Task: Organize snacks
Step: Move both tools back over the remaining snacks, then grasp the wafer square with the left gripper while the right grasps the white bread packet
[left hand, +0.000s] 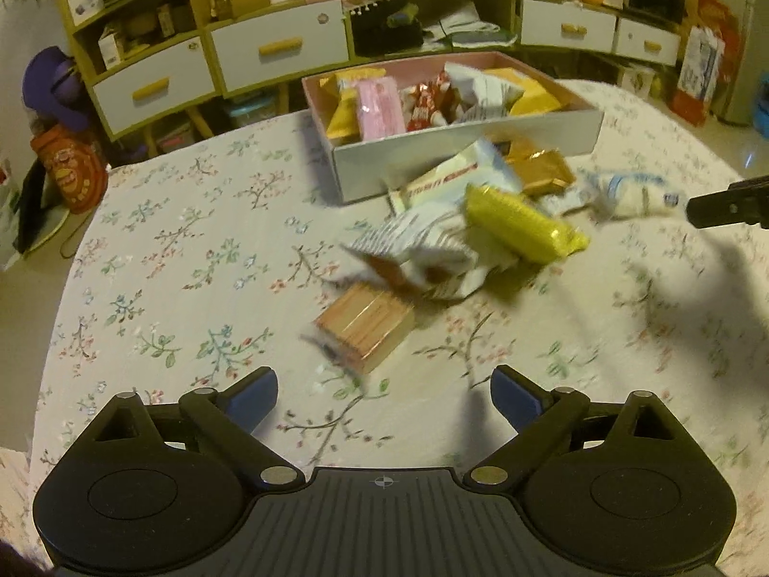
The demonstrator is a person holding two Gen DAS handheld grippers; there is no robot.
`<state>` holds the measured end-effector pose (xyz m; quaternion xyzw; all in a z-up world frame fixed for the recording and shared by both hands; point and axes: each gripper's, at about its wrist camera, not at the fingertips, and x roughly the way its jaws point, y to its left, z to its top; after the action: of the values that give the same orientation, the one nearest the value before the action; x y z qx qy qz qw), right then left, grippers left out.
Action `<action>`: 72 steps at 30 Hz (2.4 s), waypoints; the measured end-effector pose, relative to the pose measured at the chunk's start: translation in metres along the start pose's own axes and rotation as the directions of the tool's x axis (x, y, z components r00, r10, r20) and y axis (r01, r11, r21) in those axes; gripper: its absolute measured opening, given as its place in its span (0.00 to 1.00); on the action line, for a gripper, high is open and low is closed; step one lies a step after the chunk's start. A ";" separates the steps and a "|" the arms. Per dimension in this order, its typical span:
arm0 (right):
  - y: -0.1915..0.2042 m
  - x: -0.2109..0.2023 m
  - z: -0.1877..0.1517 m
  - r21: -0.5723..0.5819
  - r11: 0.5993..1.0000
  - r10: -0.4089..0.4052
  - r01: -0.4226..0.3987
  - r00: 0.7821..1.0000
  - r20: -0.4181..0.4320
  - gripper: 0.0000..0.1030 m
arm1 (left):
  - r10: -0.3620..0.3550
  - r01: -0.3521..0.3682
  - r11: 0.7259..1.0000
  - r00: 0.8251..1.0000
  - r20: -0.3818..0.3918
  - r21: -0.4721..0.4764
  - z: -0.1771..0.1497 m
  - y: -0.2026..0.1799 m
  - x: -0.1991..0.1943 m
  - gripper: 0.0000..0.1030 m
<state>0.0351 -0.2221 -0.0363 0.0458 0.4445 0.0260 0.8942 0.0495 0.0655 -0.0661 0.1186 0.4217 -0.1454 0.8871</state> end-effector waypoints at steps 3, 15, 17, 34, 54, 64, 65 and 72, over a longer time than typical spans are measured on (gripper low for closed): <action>-0.002 0.007 -0.007 -0.054 0.998 -0.019 0.018 1.000 -0.018 0.99 | 0.004 -0.004 1.000 1.000 0.008 0.024 -0.005 0.007 0.005 0.94; -0.016 0.032 -0.013 -0.195 0.979 -0.052 0.054 0.999 0.013 1.00 | -0.058 0.058 0.998 0.997 0.050 0.010 -0.011 0.034 0.020 0.97; -0.018 0.036 -0.008 -0.211 0.977 -0.031 0.034 0.999 0.019 1.00 | -0.069 0.069 0.998 0.996 0.058 0.005 -0.009 0.037 0.024 0.97; -0.013 0.055 0.008 -0.281 0.958 0.069 -0.052 0.996 0.052 0.96 | -0.123 0.123 0.992 0.989 0.078 0.008 0.007 0.025 0.035 0.86; 0.023 0.032 -0.008 -0.393 0.885 0.233 -0.250 0.968 -0.090 0.69 | -0.175 0.175 0.984 0.984 0.018 0.029 0.003 0.017 0.016 0.50; 0.024 0.045 -0.002 -0.352 0.917 0.181 -0.187 0.982 -0.051 0.81 | -0.150 0.149 0.988 0.988 0.023 0.036 0.005 0.010 0.019 0.58; 0.026 0.046 -0.002 -0.350 0.918 0.181 -0.187 0.982 -0.048 0.79 | -0.148 0.148 0.988 0.989 0.024 0.034 0.006 0.009 0.020 0.58; 0.032 0.045 -0.001 -0.353 0.914 0.201 -0.201 0.979 -0.038 0.57 | -0.140 0.139 0.990 0.990 0.037 0.023 0.007 0.006 0.022 0.56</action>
<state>0.0612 -0.1865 -0.0694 -0.0711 0.4257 0.1977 0.8801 0.0701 0.0656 -0.0781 0.0950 0.4105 -0.2134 0.8814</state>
